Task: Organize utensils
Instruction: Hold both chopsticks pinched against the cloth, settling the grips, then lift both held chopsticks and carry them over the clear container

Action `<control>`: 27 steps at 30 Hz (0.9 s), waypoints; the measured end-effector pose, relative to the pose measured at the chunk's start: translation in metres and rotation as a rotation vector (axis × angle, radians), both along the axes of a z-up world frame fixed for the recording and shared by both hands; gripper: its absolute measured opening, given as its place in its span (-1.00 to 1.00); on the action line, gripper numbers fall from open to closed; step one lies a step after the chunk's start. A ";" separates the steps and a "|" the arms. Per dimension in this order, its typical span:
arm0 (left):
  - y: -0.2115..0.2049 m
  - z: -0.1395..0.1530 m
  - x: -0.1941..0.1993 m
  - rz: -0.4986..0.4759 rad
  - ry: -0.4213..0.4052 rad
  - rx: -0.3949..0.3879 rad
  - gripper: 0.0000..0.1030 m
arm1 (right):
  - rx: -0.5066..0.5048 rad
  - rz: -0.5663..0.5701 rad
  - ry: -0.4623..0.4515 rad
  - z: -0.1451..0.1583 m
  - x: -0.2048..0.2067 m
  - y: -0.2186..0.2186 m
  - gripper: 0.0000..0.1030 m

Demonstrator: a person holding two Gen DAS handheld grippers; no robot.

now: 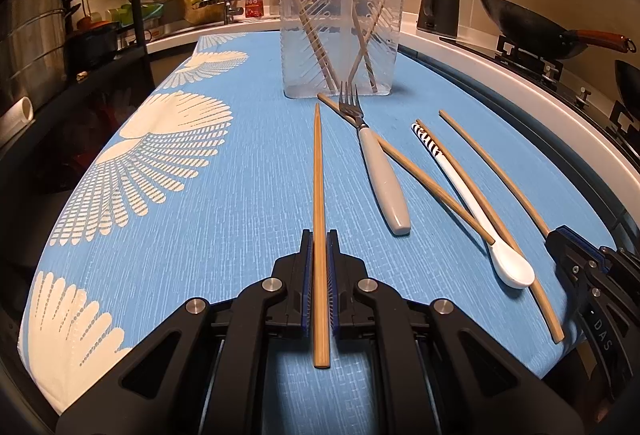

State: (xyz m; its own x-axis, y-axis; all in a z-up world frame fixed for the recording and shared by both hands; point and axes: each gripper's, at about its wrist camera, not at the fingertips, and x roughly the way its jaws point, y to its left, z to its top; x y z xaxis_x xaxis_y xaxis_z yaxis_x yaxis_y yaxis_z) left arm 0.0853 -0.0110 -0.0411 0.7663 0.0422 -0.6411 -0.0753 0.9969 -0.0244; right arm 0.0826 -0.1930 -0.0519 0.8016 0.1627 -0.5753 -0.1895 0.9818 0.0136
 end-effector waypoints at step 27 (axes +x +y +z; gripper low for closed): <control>0.006 0.041 -0.020 -0.016 -0.149 -0.021 -0.87 | -0.018 -0.011 -0.093 0.052 -0.017 -0.004 -0.89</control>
